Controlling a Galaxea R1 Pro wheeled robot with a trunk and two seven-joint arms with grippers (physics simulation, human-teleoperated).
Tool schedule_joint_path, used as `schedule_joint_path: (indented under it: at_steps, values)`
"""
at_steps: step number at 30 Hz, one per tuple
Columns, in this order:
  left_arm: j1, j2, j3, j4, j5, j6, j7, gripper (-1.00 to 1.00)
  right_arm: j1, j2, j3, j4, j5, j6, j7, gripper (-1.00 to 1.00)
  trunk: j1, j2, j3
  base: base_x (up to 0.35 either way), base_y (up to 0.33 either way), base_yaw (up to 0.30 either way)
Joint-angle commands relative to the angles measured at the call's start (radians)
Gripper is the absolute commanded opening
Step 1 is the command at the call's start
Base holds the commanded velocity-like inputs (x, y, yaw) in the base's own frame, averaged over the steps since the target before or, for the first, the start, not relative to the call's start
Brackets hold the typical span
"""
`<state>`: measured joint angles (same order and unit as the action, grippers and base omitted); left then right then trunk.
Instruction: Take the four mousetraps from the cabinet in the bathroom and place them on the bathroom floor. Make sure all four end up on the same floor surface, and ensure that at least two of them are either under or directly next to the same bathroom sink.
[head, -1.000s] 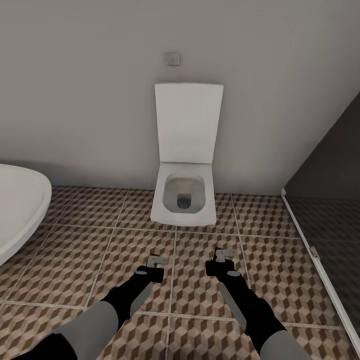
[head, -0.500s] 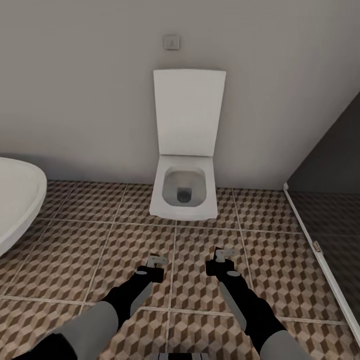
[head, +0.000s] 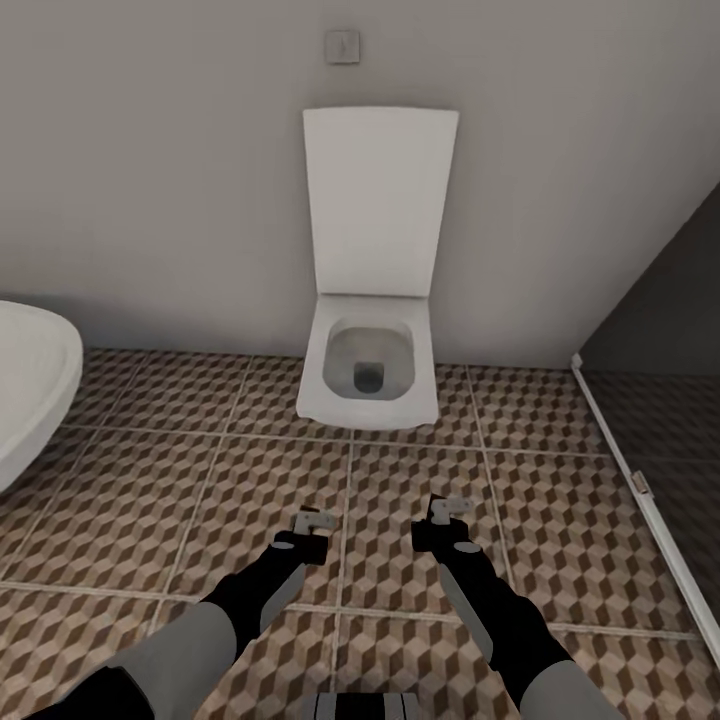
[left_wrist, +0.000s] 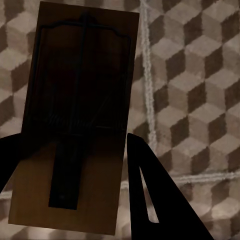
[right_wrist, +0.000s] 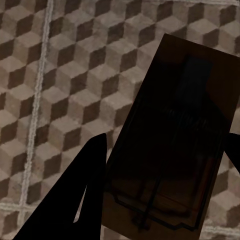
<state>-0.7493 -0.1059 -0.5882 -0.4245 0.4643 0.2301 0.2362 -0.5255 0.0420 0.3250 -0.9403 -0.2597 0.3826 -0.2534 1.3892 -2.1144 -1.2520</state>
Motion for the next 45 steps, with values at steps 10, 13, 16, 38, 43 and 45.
schedule_joint_path:
  at_steps: [10, 13, 16, 38, 43, 45]
  values:
    - [0.000, 0.002, -0.026, -0.043, 0.004, -0.114, 0.011, -1.00, -0.001, -0.001, 0.003, 0.000, -0.005, 0.001, -0.009, -1.00, 0.004, -0.008, -0.018, 0.000, 0.000, 0.000]
    - [-0.001, 0.004, -0.069, -0.054, 0.003, -0.153, 0.013, -1.00, -0.001, -0.002, 0.002, -0.001, 0.022, -0.002, -0.008, -1.00, 0.004, -0.008, -0.019, 0.000, 0.000, 0.000]
    - [-0.001, 0.005, -0.090, -0.059, 0.002, -0.174, 0.014, -1.00, -0.001, 0.000, 0.002, -0.001, 0.068, -0.041, -0.007, -1.00, 0.004, -0.008, -0.020, 0.000, 0.000, 0.000]
    - [0.001, 0.001, -0.101, -0.060, 0.004, -0.191, 0.010, -1.00, -0.008, 0.040, -0.003, 0.006, 0.140, -0.017, -0.008, -1.00, 0.004, -0.008, -0.020, 0.000, 0.000, 0.000]
    - [0.001, 0.001, -0.104, -0.061, 0.005, -0.194, 0.008, -1.00, -0.008, 0.039, -0.002, 0.006, 0.140, -0.016, -0.007, -1.00, 0.004, -0.008, -0.020, 0.000, 0.000, 0.000]
    - [0.001, 0.000, -0.105, -0.061, 0.005, -0.194, 0.008, -1.00, -0.008, 0.038, -0.002, 0.004, 0.140, -0.017, -0.006, -1.00, 0.004, -0.008, -0.020, 0.000, 0.000, 0.000]
